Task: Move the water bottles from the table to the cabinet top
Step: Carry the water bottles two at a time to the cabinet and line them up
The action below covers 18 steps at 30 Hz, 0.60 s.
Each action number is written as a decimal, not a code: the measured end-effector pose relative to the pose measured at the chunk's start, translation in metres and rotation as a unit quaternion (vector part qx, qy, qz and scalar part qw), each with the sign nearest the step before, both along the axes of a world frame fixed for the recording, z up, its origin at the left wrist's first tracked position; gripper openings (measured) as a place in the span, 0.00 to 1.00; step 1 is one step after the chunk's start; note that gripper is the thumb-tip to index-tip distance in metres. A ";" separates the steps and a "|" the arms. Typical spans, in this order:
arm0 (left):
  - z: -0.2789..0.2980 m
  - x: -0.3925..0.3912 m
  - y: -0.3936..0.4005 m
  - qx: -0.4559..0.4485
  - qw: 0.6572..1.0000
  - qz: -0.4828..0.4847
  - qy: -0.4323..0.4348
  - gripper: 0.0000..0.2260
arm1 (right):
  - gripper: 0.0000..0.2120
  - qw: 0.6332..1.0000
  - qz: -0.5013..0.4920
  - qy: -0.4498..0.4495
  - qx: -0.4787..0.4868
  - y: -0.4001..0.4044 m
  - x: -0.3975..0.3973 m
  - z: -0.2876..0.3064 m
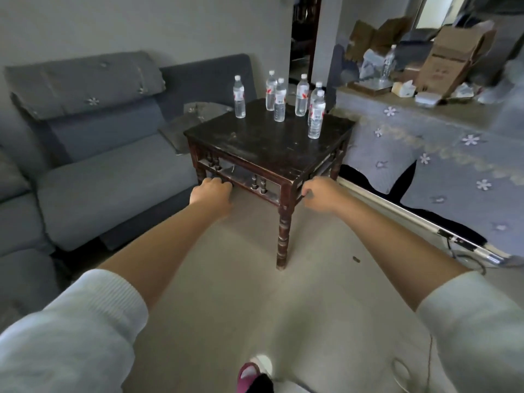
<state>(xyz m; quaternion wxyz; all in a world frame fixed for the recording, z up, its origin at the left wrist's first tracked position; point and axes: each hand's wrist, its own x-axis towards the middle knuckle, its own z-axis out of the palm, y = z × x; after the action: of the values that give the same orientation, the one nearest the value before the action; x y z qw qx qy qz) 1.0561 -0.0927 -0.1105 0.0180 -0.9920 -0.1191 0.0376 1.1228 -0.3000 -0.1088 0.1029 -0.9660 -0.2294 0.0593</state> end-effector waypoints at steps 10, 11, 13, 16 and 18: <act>0.036 0.193 0.109 0.022 0.999 -0.022 -0.028 0.18 | 0.14 0.999 -0.015 -0.028 -0.003 0.100 0.197 0.030; 0.037 0.209 0.117 0.024 0.999 -0.021 -0.024 0.18 | 0.14 1.000 -0.014 -0.023 -0.009 0.107 0.213 0.032; 0.040 0.242 0.132 0.030 0.999 -0.022 -0.019 0.20 | 0.14 1.000 -0.016 -0.017 -0.017 0.121 0.247 0.036; 0.043 0.285 0.151 0.030 0.999 -0.024 -0.022 0.20 | 0.15 1.000 -0.012 -0.020 -0.017 0.142 0.294 0.040; 0.044 0.314 0.162 0.029 0.999 -0.024 -0.026 0.20 | 0.14 1.000 -0.009 -0.026 -0.012 0.158 0.327 0.042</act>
<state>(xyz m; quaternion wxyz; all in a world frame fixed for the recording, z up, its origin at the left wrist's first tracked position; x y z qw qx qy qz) 1.3702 0.0692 -0.0667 0.0448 -0.9942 -0.0971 0.0084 1.4494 -0.1418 -0.0669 0.0856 -0.9705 -0.2224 0.0362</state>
